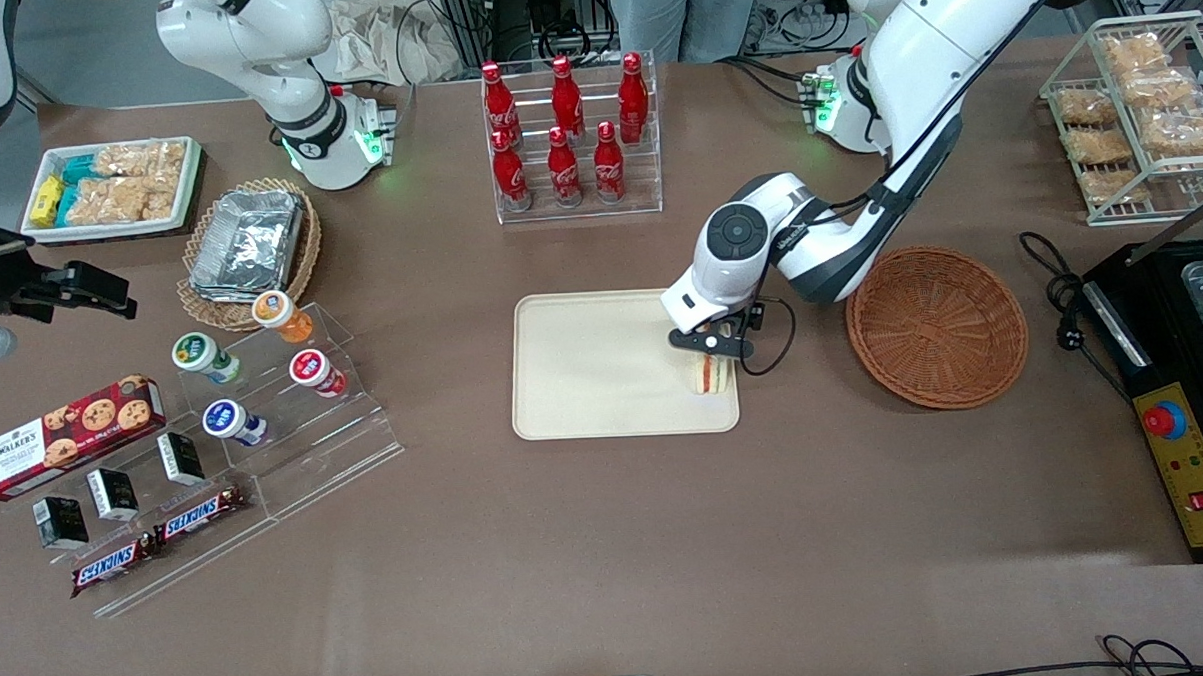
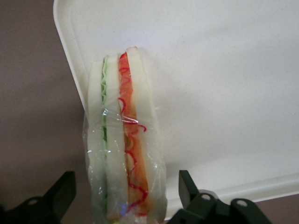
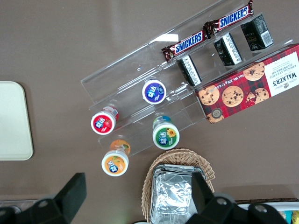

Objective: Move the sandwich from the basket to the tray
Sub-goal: 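Open the left gripper to release the sandwich on the tray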

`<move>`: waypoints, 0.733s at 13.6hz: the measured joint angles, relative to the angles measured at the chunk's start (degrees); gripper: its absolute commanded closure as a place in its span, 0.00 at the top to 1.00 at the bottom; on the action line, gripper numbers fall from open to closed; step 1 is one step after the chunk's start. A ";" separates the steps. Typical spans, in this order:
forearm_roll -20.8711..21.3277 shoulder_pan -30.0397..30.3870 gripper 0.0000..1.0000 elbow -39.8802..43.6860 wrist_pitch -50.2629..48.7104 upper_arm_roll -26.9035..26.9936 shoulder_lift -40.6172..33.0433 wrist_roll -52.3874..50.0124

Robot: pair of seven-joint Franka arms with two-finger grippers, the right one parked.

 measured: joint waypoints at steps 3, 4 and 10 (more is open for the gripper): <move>0.01 0.00 0.99 0.22 0.00 0.00 0.00 -0.67; 0.01 0.00 0.99 0.30 0.00 0.00 0.00 -0.78; 0.01 0.31 1.00 3.97 -0.01 0.13 -0.40 -3.98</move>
